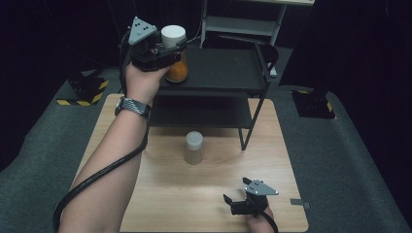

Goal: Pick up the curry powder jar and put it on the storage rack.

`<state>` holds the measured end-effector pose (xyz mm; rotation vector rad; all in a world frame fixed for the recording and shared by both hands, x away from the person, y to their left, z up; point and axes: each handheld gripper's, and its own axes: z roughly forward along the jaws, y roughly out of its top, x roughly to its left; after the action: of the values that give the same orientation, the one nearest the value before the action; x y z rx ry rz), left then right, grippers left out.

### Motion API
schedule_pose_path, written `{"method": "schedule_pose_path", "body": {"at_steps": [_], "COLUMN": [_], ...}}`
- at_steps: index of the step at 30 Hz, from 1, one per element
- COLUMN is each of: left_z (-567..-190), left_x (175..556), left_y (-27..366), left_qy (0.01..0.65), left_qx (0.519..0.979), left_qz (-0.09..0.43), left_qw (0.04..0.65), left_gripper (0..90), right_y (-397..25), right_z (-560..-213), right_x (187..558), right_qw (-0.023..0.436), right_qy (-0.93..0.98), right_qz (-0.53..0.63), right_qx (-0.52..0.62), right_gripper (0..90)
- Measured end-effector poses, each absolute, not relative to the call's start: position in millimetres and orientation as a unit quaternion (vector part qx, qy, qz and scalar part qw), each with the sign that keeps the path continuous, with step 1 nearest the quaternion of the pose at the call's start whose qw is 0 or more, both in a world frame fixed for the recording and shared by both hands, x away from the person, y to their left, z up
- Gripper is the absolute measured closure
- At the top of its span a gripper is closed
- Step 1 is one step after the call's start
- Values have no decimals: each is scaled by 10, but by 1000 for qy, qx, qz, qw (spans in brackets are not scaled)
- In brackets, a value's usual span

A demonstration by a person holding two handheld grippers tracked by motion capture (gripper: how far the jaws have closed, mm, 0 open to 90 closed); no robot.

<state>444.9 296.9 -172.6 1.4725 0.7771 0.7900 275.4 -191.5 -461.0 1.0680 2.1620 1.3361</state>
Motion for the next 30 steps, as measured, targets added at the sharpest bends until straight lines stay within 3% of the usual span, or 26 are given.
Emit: {"method": "schedule_pose_path", "body": {"at_steps": [10,25,30], "left_z": [-1737,-1771,-1785], "left_x": [4439,4333,4289], "left_y": [2951,2997,3012], "left_qy": [337,370,361], "left_qx": [636,632,636], "left_qz": [345,342,342], "left_qw": [602,589,590], "left_gripper": [305,45,13], "right_y": [-1915,-1908,-1898], "right_z": [-4614,-4618,-4613], "right_x": [2748,2734,2732], "right_qw": [193,197,198], "right_qy": [769,768,768], "right_qz": [476,476,474], "right_qx": [380,381,382], "right_gripper": [2,2,2]}}
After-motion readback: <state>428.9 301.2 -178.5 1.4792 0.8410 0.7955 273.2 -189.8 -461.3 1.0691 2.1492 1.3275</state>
